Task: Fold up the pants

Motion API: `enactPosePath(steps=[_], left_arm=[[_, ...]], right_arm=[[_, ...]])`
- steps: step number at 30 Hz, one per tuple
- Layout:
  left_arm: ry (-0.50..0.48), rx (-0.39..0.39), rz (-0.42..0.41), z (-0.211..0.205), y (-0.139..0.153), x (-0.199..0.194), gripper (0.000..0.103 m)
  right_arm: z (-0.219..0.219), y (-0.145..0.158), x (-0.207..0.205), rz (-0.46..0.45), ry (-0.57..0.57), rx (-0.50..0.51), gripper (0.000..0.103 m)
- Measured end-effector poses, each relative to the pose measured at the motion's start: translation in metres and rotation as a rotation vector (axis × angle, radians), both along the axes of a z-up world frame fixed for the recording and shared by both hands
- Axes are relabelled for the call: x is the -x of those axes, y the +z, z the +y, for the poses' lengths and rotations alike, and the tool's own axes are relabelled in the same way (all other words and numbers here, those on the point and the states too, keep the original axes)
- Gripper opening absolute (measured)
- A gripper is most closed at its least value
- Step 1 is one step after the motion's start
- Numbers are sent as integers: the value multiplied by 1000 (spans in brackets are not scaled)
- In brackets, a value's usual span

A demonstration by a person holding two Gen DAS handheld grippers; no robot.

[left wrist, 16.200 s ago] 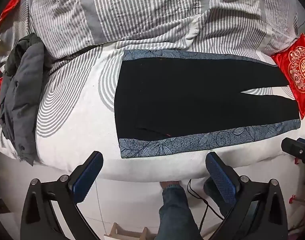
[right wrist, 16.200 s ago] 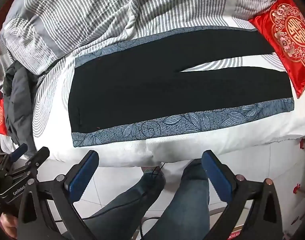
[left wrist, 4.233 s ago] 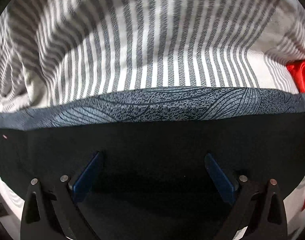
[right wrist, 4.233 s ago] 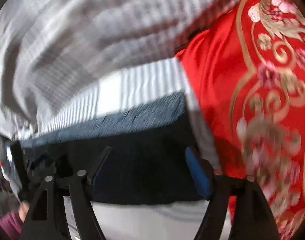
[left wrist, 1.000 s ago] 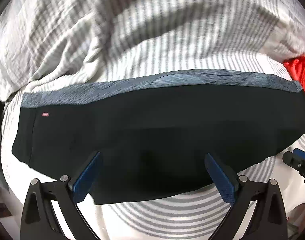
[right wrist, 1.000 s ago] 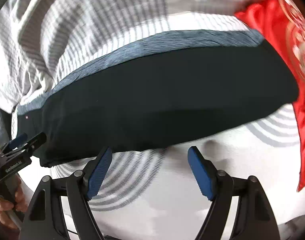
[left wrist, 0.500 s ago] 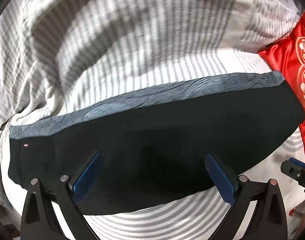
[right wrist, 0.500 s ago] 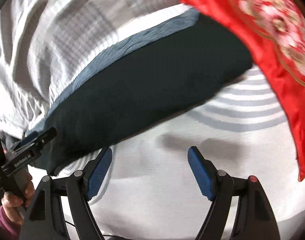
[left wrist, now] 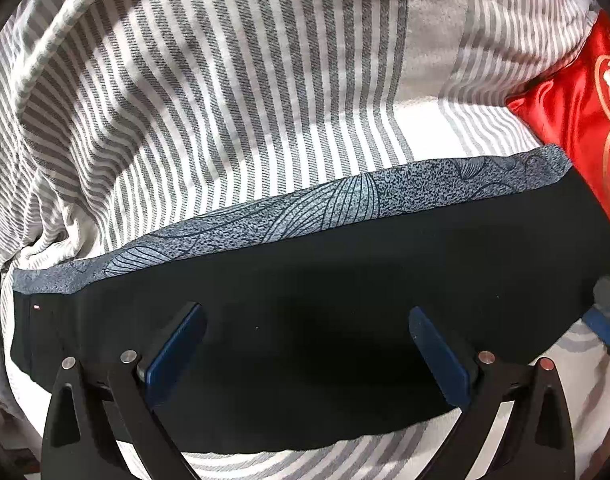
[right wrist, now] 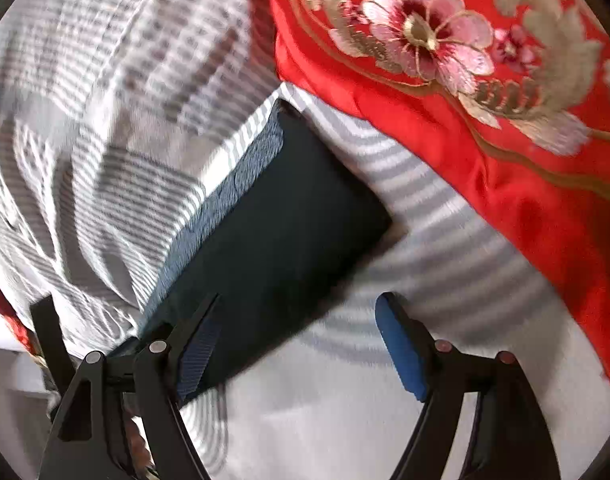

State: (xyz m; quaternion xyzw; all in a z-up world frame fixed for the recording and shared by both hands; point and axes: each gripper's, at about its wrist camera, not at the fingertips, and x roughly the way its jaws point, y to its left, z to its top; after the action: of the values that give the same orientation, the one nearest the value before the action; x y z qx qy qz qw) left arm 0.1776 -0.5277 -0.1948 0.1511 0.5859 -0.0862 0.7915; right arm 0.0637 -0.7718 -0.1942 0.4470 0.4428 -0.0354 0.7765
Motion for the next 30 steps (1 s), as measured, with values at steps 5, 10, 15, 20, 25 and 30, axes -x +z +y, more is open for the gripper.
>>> enactPosePath(steps=[5, 10, 15, 20, 25, 30], left_arm=[[11, -24, 13, -4, -13, 5, 102], [28, -39, 2, -5, -21, 10, 102], [46, -26, -18, -2, -25, 12, 102], [54, -28, -52, -3, -26, 18, 102], [68, 25, -44, 4, -27, 18, 102], [77, 67, -23, 14, -29, 13, 102]], right_arm=[[-9, -4, -4, -84, -43, -28, 81], [-3, -8, -23, -136, -32, -49, 80], [5, -8, -45, -60, 0, 3, 49], [0, -13, -43, -40, -9, -113, 13], [11, 18, -46, -115, 57, -145, 13], [27, 41, -51, -157, 101, -184, 13]])
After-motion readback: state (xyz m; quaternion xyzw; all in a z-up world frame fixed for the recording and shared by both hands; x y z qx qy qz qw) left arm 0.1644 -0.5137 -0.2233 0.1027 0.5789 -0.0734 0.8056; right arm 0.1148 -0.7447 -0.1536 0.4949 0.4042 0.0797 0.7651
